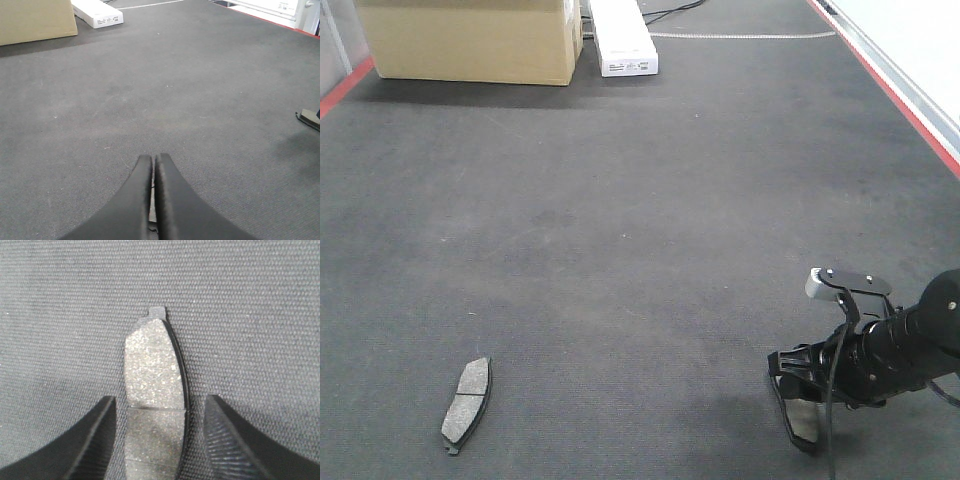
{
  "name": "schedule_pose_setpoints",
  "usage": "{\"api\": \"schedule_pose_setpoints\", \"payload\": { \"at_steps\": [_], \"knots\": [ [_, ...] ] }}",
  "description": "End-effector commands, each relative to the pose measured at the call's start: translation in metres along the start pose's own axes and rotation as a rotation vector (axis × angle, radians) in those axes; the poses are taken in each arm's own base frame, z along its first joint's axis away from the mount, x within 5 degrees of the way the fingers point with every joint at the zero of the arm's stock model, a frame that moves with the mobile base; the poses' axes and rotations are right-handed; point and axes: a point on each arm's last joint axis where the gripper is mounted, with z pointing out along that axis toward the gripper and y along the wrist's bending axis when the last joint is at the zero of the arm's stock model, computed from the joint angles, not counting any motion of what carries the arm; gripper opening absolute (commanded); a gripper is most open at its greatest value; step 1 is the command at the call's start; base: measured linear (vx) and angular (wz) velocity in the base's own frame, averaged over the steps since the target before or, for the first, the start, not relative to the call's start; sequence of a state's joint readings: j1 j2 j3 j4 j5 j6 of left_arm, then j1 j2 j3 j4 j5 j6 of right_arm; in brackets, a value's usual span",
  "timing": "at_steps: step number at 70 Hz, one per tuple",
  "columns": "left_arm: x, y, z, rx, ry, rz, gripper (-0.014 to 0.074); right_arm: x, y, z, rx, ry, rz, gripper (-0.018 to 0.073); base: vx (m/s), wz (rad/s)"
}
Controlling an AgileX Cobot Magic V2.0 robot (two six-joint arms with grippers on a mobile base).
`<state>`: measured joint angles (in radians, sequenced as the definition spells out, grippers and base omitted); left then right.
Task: Move and align brake pads A on conveyor
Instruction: 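Lower the right gripper's pad onto the belt beside the other pad, then open the right gripper and withdraw it from the pad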
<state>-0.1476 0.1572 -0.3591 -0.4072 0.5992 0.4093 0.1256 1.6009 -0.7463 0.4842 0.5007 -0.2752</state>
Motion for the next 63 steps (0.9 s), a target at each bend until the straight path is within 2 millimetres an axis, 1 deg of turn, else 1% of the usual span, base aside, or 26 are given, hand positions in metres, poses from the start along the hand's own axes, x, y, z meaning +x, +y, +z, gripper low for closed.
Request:
{"api": "schedule_pose_setpoints", "payload": {
  "at_steps": [1, 9, 15, 23, 30, 35, 43, 47, 56, 63],
  "knots": [
    [-0.012, 0.001, -0.002, -0.009, -0.069, -0.012, -0.0006, -0.011, 0.005, -0.015, -0.013, -0.081, -0.017, 0.0398, 0.0, 0.0],
    [-0.012, 0.001, -0.002, -0.009, -0.069, -0.012, -0.0006, -0.009, 0.008, -0.026, -0.023, -0.094, -0.032, 0.0383, 0.0, 0.0],
    [-0.012, 0.001, -0.002, -0.009, -0.069, -0.012, -0.0006, -0.008, 0.011, -0.04, -0.027, -0.133, -0.055, 0.0358, 0.0, 0.0],
    [-0.012, 0.001, -0.002, -0.009, -0.069, -0.012, -0.0006, 0.001, 0.014, -0.064, -0.022, -0.216, -0.091, 0.0302, 0.0, 0.0],
    [-0.012, 0.001, -0.002, -0.009, -0.069, -0.012, -0.0006, 0.014, 0.016, -0.085, -0.014, -0.295, -0.128, 0.0204, 0.0, 0.0],
    [-0.012, 0.001, -0.002, -0.009, -0.069, -0.012, -0.0006, 0.024, 0.018, -0.104, -0.012, -0.366, -0.165, 0.0127, 0.0, 0.0],
    [-0.012, 0.001, -0.002, -0.009, -0.069, -0.012, -0.0006, 0.043, 0.021, -0.131, -0.017, -0.475, -0.217, -0.0015, 0.0, 0.0],
    [-0.012, 0.001, -0.002, -0.008, -0.068, -0.012, -0.0006, 0.054, 0.022, -0.145, -0.014, -0.535, -0.246, -0.0011, 0.0, 0.0],
    [-0.012, 0.001, -0.002, -0.008, -0.068, -0.012, -0.0006, 0.079, 0.018, -0.169, 0.062, -0.619, -0.331, -0.0001, 0.0, 0.0],
    [-0.012, 0.001, -0.002, -0.008, -0.068, -0.012, -0.0006, 0.096, 0.012, -0.188, 0.134, -0.684, -0.305, -0.0001, 0.0, 0.0]
  ]
}}
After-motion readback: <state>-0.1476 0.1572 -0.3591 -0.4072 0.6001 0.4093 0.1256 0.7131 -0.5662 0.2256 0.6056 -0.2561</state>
